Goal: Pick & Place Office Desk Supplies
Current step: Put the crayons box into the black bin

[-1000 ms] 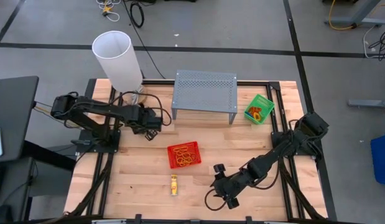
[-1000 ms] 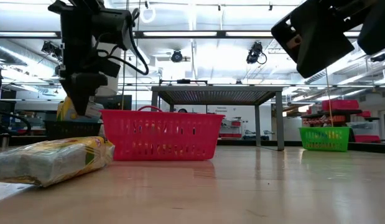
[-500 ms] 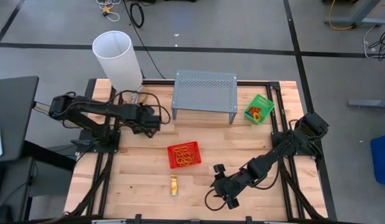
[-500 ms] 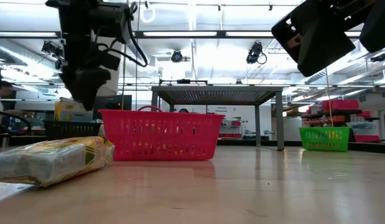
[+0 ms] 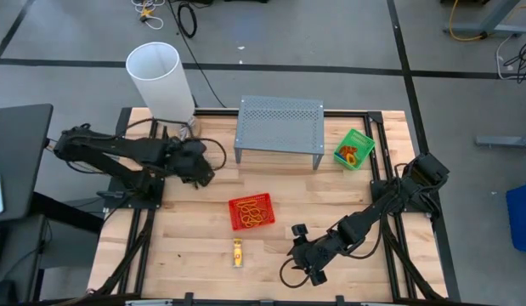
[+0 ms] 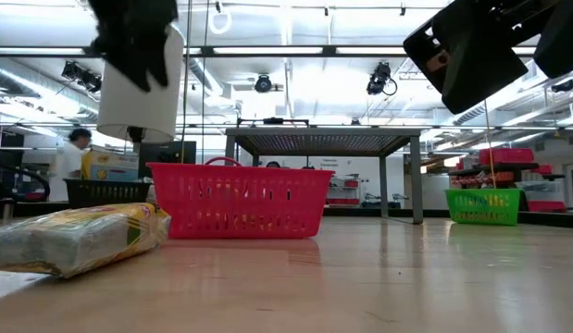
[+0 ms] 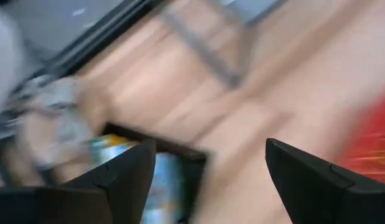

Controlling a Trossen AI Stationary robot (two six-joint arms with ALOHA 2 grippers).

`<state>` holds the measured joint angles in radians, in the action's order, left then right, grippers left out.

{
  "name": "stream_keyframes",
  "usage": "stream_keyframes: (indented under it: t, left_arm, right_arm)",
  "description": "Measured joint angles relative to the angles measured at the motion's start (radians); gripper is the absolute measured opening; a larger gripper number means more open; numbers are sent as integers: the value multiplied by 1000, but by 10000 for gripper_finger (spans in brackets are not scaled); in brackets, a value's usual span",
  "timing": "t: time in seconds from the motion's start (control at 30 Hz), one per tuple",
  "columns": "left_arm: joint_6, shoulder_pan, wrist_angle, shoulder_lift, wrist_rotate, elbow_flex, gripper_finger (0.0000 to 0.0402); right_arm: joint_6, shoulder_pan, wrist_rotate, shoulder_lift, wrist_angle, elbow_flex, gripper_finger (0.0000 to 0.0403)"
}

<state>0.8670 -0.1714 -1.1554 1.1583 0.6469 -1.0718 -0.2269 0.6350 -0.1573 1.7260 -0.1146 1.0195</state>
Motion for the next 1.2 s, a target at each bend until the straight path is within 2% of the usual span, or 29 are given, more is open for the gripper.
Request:
stream_keyframes:
  t: [0.1, 0.2, 0.33, 0.47, 0.6, 0.83, 1.03, 1.2]
  left_arm:
    - [61, -100, 99, -5, -24, -28, 301]
    - [173, -213, 266, 16, -62, 2, 299]
    - [416, -375, 449, 103, -42, 72, 299]
    - [665, -491, 499, 245, -25, 93, 299]
    - [800, -537, 583, 378, -61, 93, 299]
    - [859, -542, 870, 574, -178, 67, 299]
    - [876, -542, 831, 704, -254, -83, 298]
    - [874, -534, 600, 781, -326, -215, 297]
  right_arm:
    - [-3, 0, 0, 0, -1, 0, 199]
    - [-19, 0, -2, 0, -1, 0, 199]
    - [-27, 1, -4, 0, -8, 0, 199]
    - [-30, 8, -7, 0, -28, 0, 199]
    - [-30, 18, -20, 0, -77, 0, 198]
    - [-64, 30, -17, 0, -169, 0, 183]
    - [-72, 67, -7, 0, -205, 0, 176]
    - [-72, 97, -7, 0, -201, 0, 176]
